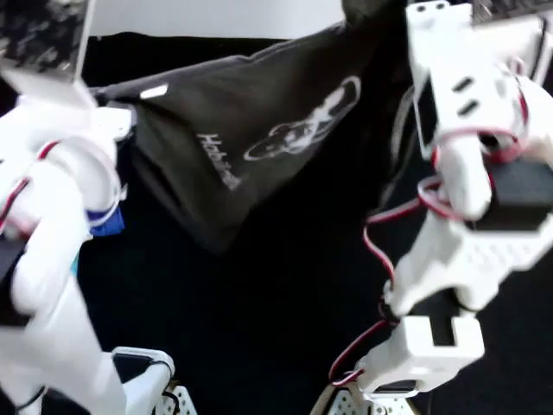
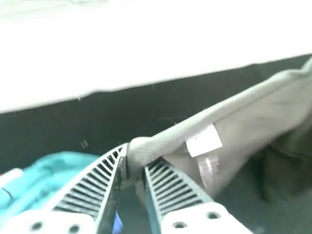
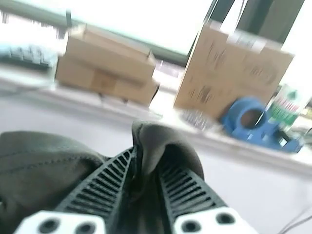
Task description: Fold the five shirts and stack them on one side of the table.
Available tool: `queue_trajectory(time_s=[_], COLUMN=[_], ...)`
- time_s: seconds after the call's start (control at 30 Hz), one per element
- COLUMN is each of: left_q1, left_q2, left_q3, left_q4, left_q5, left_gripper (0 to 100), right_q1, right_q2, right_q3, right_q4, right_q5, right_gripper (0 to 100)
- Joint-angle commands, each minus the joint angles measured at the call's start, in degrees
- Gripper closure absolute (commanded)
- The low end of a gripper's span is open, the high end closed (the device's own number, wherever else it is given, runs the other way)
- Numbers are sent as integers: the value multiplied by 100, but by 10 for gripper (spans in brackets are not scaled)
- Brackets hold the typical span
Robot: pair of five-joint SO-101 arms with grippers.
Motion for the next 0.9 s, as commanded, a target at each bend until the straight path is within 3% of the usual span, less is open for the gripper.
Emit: queue_trajectory(time_s=[0.0,0.17,0.3,0.6,0.87], left_q1=[-66,-40,-40,-31,-40], left_q2=[-145,-4,189,716,752], left_q3=[-347,4,1103,4488,6000], left_q4=[-9,35,79,-325,-589], left_q5=[-26,-18,-18,-53,-62], left_gripper=[991,991,991,991,991], right_q1=[4,-13,-13,-611,-998], right_q2=[-426,-426,-163,400,374], right_q3=[-119,1235,2958,6387,8259], right_q4=[145,796,980,1103,1059], right_q5=[-97,-1407,-1881,-1873,-1653], right_gripper=[993,993,993,993,993])
